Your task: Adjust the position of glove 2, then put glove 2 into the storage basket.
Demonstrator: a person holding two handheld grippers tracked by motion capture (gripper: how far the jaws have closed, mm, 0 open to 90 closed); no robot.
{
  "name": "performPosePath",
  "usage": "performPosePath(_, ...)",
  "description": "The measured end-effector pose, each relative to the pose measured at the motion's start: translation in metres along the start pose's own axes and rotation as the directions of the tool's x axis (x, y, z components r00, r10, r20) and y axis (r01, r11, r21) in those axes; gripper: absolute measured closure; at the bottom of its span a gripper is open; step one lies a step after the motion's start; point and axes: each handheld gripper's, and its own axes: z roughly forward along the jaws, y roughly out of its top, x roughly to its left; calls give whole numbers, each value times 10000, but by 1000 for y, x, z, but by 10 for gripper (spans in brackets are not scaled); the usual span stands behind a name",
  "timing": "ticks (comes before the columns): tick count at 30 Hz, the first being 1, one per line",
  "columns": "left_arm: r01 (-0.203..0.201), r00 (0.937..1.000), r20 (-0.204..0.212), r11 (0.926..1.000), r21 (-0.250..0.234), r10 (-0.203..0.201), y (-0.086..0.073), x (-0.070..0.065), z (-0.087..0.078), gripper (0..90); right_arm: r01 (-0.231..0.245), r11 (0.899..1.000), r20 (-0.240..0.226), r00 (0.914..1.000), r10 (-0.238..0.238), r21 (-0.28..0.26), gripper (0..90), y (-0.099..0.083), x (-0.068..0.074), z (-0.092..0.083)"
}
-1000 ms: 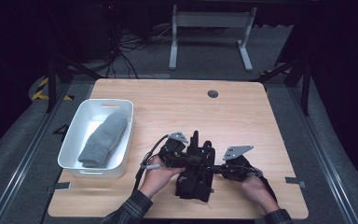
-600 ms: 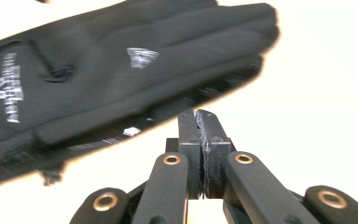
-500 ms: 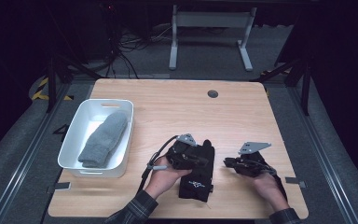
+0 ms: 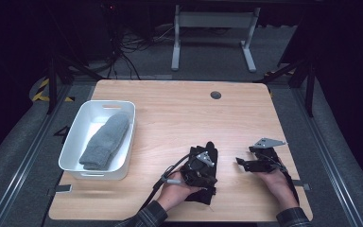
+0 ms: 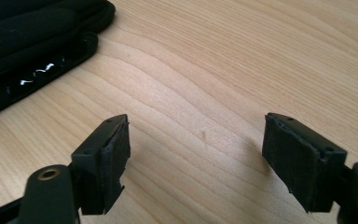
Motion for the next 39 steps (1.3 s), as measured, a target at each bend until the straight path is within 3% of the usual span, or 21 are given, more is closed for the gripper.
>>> performPosePath(9,-71,9990,-429,9992,399,88,-9,1,-11,897,-29,9999,167,9999,31,-101,180,-2,1,4)
performPosePath(18,251,9939,-1083,9983,523,-193,-31,10,-35,897,-52,9996,245,9997,58,-261,153,-4,0,4)
performPosePath(22,433,9885,-1472,9971,619,-338,-39,14,-48,897,-53,9997,243,9997,60,-258,153,-4,0,4)
performPosePath(28,514,9844,-1697,9985,198,-473,-46,19,-69,879,-58,9997,242,9997,64,-251,152,-4,0,4)
performPosePath(31,407,9797,-1959,9990,-184,-435,-38,22,-80,741,-58,9997,246,9997,65,-248,151,-4,0,4)
performPosePath(33,313,9712,-2347,9986,-430,-405,-32,24,-82,596,-58,9997,248,9997,65,-247,151,-4,0,4)
performPosePath(35,315,9621,-2690,9982,-516,-443,-26,28,-80,469,-58,9997,251,9997,64,-248,151,-4,0,4)
performPosePath(39,471,9537,-2947,9977,-493,-596,-16,34,-66,250,-58,9997,251,9997,64,-247,151,-4,0,4)
